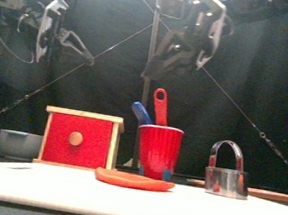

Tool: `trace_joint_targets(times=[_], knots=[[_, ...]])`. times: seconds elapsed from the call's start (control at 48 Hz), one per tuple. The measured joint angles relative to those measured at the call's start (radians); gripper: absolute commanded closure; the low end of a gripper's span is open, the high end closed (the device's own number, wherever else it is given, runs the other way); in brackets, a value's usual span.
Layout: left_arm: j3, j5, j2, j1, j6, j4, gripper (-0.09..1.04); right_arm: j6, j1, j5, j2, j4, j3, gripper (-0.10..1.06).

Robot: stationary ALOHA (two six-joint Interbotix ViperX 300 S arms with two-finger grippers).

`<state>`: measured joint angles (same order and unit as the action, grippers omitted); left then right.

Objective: Get the cutter from the drawer then cut the dough then place the extra dough in the bowl
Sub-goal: Cut the dough

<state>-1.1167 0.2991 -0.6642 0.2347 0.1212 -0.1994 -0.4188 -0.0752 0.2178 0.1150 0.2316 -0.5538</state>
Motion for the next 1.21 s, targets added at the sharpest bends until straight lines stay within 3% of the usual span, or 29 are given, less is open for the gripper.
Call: trace_joint_targets(times=[0.167, 0.354, 0.479, 0.604, 0.729, 1.021, 1.208], knots=[[-0.051, 0.061, -0.003, -0.123, 0.0, 0.074, 0.54, -0.051, -0.052, -0.034, 0.166, -0.034, -0.186, 0.45], [-0.078, 0.103, 0.014, -0.21, 0.002, 0.106, 0.54, -0.129, -0.104, -0.038, 0.345, -0.123, -0.37, 0.41], [-0.083, 0.112, 0.043, -0.25, 0.0, 0.109, 0.54, -0.138, -0.117, -0.048, 0.413, -0.141, -0.465, 0.33], [-0.083, 0.121, 0.074, -0.27, 0.0, 0.109, 0.54, -0.137, -0.118, -0.075, 0.425, -0.121, -0.529, 0.26], [-0.083, 0.156, 0.115, -0.273, 0.005, 0.104, 0.54, -0.13, -0.086, -0.1, 0.425, -0.06, -0.569, 0.21], [-0.083, 0.259, 0.198, -0.276, 0.006, 0.077, 0.54, -0.13, 0.063, -0.215, 0.422, 0.083, -0.627, 0.17], [-0.081, 0.273, 0.238, -0.281, 0.006, 0.075, 0.54, -0.124, 0.077, -0.293, 0.38, 0.117, -0.632, 0.17]])
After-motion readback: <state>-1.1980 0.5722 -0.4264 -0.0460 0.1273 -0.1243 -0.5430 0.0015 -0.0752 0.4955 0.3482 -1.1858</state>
